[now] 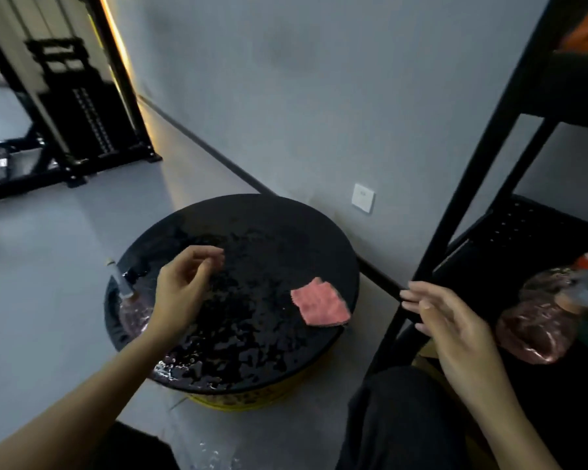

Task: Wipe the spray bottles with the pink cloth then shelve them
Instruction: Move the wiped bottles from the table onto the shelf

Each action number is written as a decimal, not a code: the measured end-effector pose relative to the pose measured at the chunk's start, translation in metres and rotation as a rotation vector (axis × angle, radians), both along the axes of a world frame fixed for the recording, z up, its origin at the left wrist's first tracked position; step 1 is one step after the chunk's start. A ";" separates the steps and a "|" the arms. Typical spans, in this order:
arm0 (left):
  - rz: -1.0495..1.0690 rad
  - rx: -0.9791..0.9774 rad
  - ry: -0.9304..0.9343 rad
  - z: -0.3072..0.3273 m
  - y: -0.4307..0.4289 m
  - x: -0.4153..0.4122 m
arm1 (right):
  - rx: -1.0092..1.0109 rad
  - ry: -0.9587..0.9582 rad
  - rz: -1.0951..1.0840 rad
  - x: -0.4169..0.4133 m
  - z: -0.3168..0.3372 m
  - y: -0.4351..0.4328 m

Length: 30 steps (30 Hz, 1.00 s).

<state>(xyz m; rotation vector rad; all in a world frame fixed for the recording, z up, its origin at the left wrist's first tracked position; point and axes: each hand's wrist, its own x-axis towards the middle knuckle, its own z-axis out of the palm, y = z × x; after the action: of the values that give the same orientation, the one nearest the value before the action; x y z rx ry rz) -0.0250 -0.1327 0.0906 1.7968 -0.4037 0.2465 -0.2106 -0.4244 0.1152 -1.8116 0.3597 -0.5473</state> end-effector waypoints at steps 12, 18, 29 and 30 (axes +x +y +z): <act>0.488 0.020 0.069 -0.068 0.127 0.054 | -0.055 0.073 0.084 0.044 -0.011 0.051; 0.333 0.013 0.164 -0.108 0.136 0.075 | -0.093 0.113 0.083 0.048 -0.015 0.056; 0.326 0.122 0.153 -0.127 0.134 0.088 | -0.102 0.152 0.100 0.051 -0.013 0.062; 0.314 0.100 0.166 -0.126 0.134 0.086 | -0.099 0.152 0.099 0.051 -0.013 0.062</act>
<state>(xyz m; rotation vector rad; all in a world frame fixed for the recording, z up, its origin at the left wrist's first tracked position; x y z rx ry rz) 0.0609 0.0009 -0.0349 1.9603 -0.0141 0.2974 -0.1596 -0.3620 0.1019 -1.9615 0.3485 -0.3646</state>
